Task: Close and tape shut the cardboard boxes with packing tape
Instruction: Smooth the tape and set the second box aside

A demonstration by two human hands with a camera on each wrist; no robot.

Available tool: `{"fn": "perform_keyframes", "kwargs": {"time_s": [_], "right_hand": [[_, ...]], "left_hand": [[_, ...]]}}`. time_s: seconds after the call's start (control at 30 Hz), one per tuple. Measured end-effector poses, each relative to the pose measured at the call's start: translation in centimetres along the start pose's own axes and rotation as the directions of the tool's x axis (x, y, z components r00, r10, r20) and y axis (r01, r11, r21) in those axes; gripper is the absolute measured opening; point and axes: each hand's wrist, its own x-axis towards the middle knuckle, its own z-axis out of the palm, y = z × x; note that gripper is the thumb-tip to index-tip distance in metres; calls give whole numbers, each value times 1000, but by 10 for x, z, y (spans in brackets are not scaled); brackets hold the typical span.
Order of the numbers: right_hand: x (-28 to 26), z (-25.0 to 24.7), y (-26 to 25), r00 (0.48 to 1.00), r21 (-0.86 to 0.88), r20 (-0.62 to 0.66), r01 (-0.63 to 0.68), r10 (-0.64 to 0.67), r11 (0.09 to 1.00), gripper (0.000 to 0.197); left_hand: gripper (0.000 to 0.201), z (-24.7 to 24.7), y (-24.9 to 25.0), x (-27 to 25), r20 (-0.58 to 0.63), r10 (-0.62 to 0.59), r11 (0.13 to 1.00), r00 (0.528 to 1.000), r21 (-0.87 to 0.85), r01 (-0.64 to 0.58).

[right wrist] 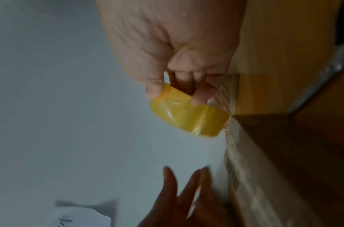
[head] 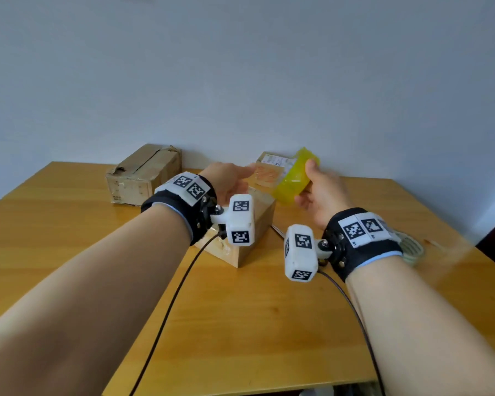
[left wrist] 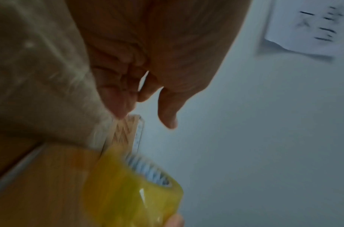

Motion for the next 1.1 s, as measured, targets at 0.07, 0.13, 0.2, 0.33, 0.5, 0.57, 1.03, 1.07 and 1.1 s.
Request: {"fn": "perform_keyframes", "kwargs": {"time_s": [0.07,0.13,0.2,0.33,0.5,0.57,1.03,1.07,1.1], "right_hand": [[6,-11,3,982,-455,-63,131,-179,881,26],[9,-24,9,969,-809,-41,111,-244,578,32],[11,-32,20,978,-926,-55,26,-202,377,26],[19,-32,50,998,-996,-8,-2,-56,94,17],[17,0,41,945,-984,136,163,-297,66,31],[17,22,37,899,-948,240,299,-366,112,37],[13,133,69,926,-950,295,311,-236,32,53],[14,135,72,923,-950,301,313,-239,11,53],[16,135,74,921,-949,307,315,-239,-2,53]], "left_hand": [[27,-10,3,5,-180,160,964,971,239,-115],[38,-23,2,5,-220,189,896,957,437,-76],[59,-29,-5,-1,-184,111,820,977,572,15],[77,-29,-28,-2,-35,-74,594,997,801,72],[104,-30,-26,-1,95,-114,348,989,936,-50],[111,-32,-19,-2,135,-77,244,988,963,-112],[160,-65,-52,17,221,-68,530,973,834,-152],[163,-66,-52,19,216,-74,529,974,836,-145],[164,-67,-53,20,217,-74,527,973,837,-147]]}}
